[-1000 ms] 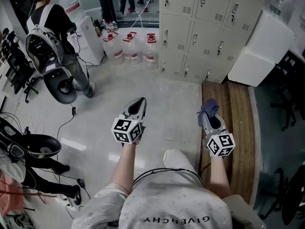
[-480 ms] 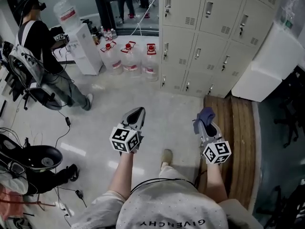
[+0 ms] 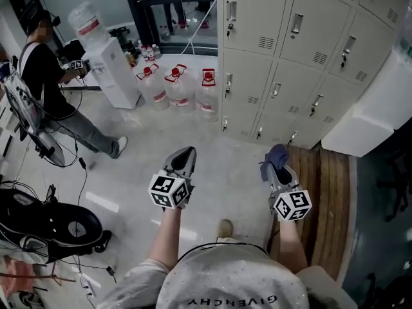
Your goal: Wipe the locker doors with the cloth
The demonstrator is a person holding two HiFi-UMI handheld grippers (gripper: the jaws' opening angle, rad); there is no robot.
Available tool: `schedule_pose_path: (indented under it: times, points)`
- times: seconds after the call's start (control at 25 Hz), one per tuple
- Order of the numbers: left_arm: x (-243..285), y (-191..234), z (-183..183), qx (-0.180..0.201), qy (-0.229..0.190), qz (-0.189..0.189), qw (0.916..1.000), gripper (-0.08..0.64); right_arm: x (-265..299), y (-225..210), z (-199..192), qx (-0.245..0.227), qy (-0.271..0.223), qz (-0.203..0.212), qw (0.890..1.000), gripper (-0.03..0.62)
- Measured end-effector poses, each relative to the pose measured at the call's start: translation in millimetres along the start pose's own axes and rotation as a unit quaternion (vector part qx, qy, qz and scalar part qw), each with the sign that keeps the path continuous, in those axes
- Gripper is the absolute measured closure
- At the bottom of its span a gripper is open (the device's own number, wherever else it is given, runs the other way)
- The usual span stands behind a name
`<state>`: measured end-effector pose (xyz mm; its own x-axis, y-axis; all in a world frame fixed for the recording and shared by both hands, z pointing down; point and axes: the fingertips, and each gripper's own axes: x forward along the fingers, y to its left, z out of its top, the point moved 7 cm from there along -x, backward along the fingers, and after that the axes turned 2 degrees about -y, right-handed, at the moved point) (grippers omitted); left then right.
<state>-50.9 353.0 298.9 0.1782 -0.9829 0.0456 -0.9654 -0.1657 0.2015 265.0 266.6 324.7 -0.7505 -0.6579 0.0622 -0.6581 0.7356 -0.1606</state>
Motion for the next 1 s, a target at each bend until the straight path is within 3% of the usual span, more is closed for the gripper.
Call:
schedule_pose_path:
  times: [0.48, 0.8, 1.0]
  points:
    - [73.0, 20.5, -7.4, -0.007, 0.013, 0.003, 0.9999, 0.561, 50.7, -51.2, -8.9, 0.016, 0.012, -0.002, 1.0, 0.531]
    - [93.0, 29.8, -21.4, -0.013, 0.031, -0.008, 0.9994, 0.561, 65.4, -60.6, -23.0, 0.03, 0.026, -0.01, 0.999, 0.53]
    - [124.6, 54.8, -16.7, -0.007, 0.018, -0.005, 0.9998, 0.561, 97.7, -60.6, -18.2, 0.03, 0.014, -0.013, 0.999, 0.53]
